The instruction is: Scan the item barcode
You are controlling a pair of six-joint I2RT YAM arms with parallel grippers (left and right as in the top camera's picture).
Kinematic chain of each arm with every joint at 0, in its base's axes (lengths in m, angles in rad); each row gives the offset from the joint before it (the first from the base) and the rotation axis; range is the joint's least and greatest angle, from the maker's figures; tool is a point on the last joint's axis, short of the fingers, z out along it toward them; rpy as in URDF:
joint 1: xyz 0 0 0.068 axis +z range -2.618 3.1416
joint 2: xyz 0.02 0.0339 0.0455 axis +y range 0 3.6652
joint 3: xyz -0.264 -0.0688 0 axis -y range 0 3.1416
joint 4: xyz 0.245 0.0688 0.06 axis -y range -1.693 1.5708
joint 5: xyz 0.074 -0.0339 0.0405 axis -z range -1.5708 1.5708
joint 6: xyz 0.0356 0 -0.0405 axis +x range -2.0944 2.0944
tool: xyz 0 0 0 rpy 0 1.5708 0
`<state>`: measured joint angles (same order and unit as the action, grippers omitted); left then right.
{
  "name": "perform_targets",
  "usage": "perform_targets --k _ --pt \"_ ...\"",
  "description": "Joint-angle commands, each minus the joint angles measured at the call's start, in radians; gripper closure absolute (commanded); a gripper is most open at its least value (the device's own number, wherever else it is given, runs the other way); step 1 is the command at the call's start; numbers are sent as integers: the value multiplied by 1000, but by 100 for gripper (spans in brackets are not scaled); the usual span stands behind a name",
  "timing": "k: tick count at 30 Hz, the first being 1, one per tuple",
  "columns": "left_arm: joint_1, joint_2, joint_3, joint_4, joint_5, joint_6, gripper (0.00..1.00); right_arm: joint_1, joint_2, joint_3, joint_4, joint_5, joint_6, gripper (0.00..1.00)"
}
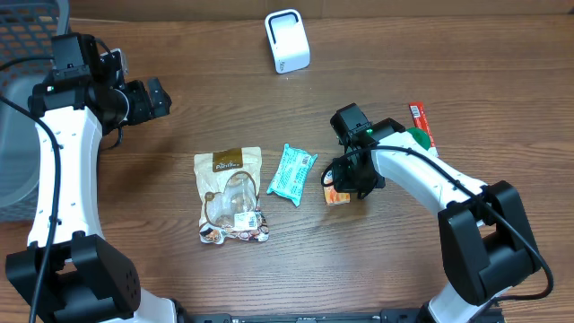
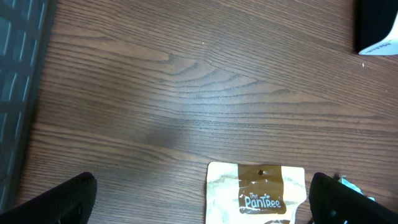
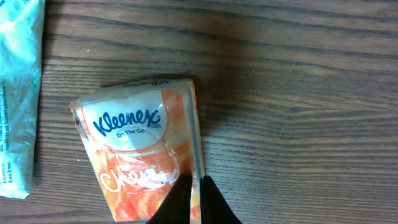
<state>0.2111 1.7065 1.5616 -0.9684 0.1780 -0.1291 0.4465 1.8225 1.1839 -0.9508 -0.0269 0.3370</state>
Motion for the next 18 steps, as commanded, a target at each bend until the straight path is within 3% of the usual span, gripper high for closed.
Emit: perform_targets --k 1,18 --pt "-2 0 2 1 -6 -9 0 1 -3 -7 4 10 3 92" --pt "-2 0 2 1 -6 -9 0 3 -3 -33 29 -2 11 92"
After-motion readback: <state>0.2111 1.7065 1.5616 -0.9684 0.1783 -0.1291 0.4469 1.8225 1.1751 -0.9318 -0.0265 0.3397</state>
